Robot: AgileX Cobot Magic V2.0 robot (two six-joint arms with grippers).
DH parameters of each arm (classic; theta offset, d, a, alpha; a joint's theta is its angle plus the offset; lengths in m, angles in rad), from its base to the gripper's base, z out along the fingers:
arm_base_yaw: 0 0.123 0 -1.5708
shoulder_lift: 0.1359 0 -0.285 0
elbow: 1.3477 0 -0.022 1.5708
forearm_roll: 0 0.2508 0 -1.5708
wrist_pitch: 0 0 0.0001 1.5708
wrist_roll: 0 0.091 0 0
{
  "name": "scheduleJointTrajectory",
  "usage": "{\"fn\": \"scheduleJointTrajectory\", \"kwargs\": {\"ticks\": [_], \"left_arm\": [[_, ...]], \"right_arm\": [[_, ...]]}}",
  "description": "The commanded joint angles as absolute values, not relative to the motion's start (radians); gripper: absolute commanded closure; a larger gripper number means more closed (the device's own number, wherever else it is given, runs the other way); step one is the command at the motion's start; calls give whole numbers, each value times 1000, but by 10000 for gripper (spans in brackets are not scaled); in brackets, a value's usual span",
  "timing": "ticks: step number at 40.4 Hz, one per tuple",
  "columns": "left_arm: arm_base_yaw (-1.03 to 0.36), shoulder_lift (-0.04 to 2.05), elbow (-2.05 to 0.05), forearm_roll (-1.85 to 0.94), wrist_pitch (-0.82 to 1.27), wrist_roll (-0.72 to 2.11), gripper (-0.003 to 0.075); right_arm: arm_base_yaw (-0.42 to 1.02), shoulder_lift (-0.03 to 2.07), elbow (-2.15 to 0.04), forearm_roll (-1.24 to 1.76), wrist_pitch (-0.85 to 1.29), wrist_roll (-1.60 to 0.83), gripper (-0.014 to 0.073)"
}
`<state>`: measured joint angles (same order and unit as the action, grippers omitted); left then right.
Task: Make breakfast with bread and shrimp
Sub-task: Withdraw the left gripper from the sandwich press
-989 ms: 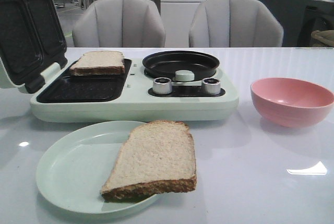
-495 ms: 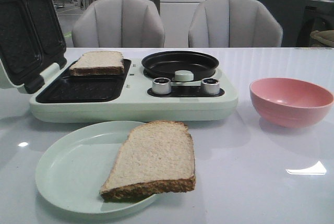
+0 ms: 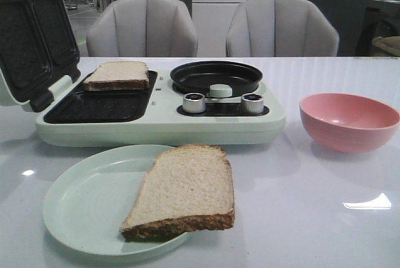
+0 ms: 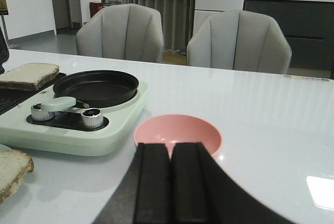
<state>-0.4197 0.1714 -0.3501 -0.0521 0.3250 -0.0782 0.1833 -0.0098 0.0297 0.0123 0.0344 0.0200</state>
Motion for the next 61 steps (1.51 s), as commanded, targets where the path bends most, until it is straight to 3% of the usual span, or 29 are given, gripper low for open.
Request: {"fn": "scheduleJointTrajectory", "kwargs": {"ticks": [1, 9, 16, 24, 46, 51, 57, 61], "left_arm": [[-429, 119, -334, -49, 262, -89, 93], [-429, 87, -269, -45, 266, -89, 93], [-429, 87, -265, -45, 236, -89, 93], [-429, 87, -265, -45, 233, -89, 93], [-429, 87, -265, -45, 230, -89, 93], [-429, 87, -265, -45, 230, -89, 93], [-429, 87, -265, -45, 230, -89, 93], [-429, 87, -265, -45, 230, -89, 93]], "right_arm": [[186, -29, 26, 0, -58, 17, 627], [186, -29, 10, 0, -186, 17, 627], [186, 35, -153, 0, -40, 17, 627], [186, 262, -363, 0, 202, 17, 627], [187, 443, -418, 123, 250, 17, 621], [187, 519, -488, 129, 322, 17, 508], [187, 630, -567, 134, 384, 17, 224], [187, 707, -599, 161, 400, 17, 115]]}}
